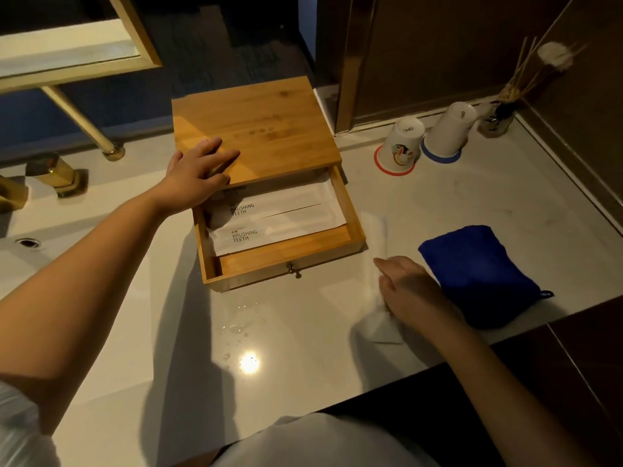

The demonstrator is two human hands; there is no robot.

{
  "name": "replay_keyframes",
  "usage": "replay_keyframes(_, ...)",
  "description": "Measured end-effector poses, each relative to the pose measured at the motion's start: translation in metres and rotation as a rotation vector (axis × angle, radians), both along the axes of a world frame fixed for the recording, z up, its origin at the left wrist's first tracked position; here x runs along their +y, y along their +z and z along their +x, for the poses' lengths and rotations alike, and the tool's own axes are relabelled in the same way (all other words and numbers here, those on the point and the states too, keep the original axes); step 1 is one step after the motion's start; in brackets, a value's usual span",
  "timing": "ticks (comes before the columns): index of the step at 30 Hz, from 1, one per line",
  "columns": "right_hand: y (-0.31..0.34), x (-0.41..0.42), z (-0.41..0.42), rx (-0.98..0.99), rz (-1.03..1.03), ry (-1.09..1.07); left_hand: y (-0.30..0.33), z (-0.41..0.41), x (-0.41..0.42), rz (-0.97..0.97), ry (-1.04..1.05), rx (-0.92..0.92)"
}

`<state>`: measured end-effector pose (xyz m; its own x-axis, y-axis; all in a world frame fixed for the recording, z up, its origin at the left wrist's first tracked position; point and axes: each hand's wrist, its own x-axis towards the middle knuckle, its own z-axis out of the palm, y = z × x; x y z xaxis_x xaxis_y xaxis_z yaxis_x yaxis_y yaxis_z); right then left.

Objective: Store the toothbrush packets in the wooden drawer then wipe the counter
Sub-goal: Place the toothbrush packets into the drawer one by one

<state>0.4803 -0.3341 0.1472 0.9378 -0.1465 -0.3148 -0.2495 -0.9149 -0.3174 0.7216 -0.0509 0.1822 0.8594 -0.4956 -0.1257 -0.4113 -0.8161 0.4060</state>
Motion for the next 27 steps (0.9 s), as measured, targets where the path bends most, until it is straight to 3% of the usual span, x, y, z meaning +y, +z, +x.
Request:
replay_keyframes(3,0.001,0.0,-0.003,0.065,0.053,0.122,-0.001,0.001,0.0,0.002,0.003,-0.001)
replay_keyframes(8,-0.008,-0.006,-0.005,-0.144,-0.153,0.471,0.002,-0.002,-0.001,-0.002,0.009,0.001)
replay_keyframes(13,-0.005,-0.011,0.01,-0.205,-0.13,0.713,0.004,-0.004,-0.003,0.004,0.014,-0.004)
replay_keyframes(22,-0.015,0.007,0.009,-0.388,-0.142,0.941,0.004,-0.002,-0.002,0.002,0.011,-0.001)
replay_keyframes(27,-0.015,0.009,0.004,-0.65,-0.065,0.854,0.002,0.0,-0.001,-0.003,0.01,0.0)
